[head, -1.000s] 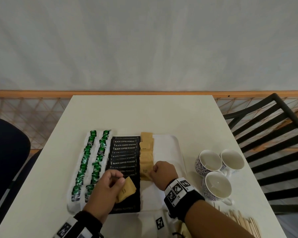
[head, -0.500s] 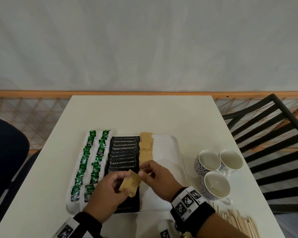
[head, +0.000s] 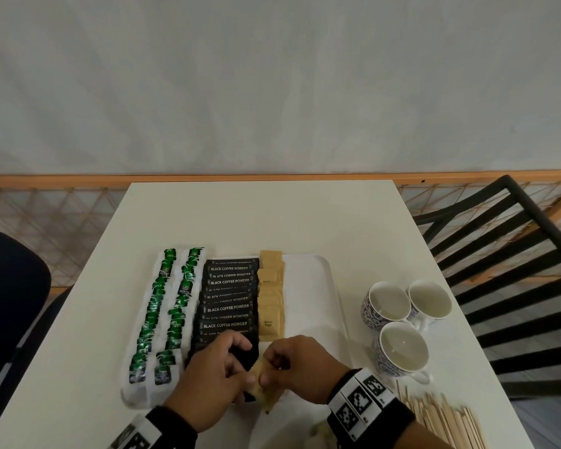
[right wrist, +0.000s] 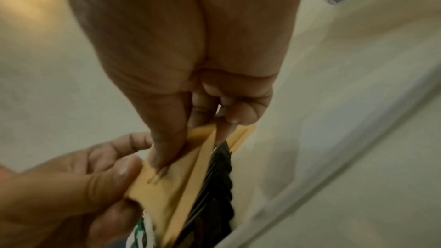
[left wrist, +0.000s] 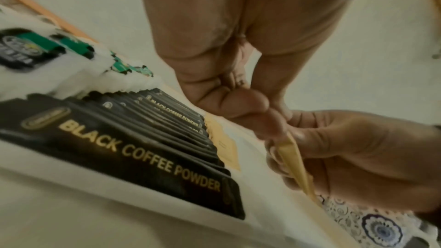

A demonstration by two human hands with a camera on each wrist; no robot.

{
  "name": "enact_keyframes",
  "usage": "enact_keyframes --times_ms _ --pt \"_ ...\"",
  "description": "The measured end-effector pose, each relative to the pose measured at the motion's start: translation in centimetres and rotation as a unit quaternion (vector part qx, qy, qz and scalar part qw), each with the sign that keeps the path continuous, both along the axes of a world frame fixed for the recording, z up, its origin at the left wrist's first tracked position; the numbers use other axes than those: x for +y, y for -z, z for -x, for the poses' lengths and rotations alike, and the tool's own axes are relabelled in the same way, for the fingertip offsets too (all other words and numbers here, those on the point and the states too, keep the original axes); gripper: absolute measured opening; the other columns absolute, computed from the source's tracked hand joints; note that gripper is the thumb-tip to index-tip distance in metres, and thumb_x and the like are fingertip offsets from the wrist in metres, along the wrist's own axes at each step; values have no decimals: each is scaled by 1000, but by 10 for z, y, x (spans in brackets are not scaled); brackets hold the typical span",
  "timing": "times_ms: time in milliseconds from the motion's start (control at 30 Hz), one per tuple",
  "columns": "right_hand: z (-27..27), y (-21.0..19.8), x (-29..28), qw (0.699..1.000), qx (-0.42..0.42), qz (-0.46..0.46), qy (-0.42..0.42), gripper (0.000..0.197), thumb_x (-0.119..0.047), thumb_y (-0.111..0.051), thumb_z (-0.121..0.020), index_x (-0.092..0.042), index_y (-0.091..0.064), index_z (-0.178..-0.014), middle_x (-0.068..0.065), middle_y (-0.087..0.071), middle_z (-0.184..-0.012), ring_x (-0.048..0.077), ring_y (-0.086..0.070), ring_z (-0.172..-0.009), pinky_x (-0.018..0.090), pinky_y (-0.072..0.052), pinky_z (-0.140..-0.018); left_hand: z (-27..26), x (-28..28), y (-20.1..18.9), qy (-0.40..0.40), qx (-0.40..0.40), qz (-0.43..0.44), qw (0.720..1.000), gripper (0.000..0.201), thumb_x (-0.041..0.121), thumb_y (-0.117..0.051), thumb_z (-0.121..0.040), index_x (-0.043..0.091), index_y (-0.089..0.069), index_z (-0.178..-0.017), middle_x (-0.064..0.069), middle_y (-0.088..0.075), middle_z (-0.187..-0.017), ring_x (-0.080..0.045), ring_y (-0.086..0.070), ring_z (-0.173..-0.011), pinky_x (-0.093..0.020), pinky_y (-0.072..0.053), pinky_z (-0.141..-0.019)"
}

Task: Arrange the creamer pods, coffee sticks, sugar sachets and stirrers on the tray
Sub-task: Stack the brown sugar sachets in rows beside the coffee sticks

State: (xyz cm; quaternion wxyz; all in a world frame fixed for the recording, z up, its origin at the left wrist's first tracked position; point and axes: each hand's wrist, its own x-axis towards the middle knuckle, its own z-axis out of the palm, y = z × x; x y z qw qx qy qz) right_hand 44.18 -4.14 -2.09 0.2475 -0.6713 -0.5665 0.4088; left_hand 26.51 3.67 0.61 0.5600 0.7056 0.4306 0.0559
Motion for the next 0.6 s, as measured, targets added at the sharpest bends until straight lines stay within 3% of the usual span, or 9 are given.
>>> enact_keyframes --times_ms 100,167,233,300,467,600 --pt "-5 0 2 998 -47 19 -27 22 -37 -74 -79 -16 -68 -85 -15 -50 -65 2 -46 -62 11 -35 -59 -3 -1 0 -26 -13 -54 998 26 4 -66 -85 24 -53 -95 -9 -66 -66 -15 -59 -50 -24 -49 -56" --pt "-11 2 5 998 -60 29 6 21 -36 -73 -80 -20 -63 -72 -13 -48 -62 3 -44 -59 12 -33 -57 -4 0 0 -77 -28 -97 992 21 7 -62 -89 26 -54 -94 -11 -65 -68 -11 -59 -49 -18 -47 -53" --pt "-20 5 10 994 -87 40 56 27 -36 -70 -83 -19 -59 -65 -9 -50 -63 5 -43 -59 16 -34 -56 -4 3 3 -120 -38 -132 983 20 11 -59 -92 30 -54 -95 -8 -65 -70 -11 -62 -52 -22 -49 -57" --pt "-28 10 15 987 -116 51 103 31 -36 -68 -84 -8 -62 -71 -2 -52 -67 11 -45 -63 22 -35 -58 0 6 7 -136 -36 -144 980 20 12 -58 -92 32 -54 -96 -4 -65 -72 -10 -62 -54 -29 -49 -62" --pt "-32 22 29 977 -132 95 139 44 -35 -70 -84 -18 -41 -54 -6 -44 -58 6 -40 -54 15 -31 -50 5 7 8 -124 -25 -138 982 21 11 -60 -91 31 -55 -96 -6 -64 -74 -9 -62 -55 -25 -46 -62" --pt "-26 24 38 972 -135 119 149 45 -35 -68 -84 -20 -43 -52 -5 -47 -60 15 -49 -66 23 -41 -63 8 6 12 -120 -23 -129 984 18 12 -60 -91 29 -57 -95 -6 -64 -77 -11 -62 -56 -26 -48 -62"
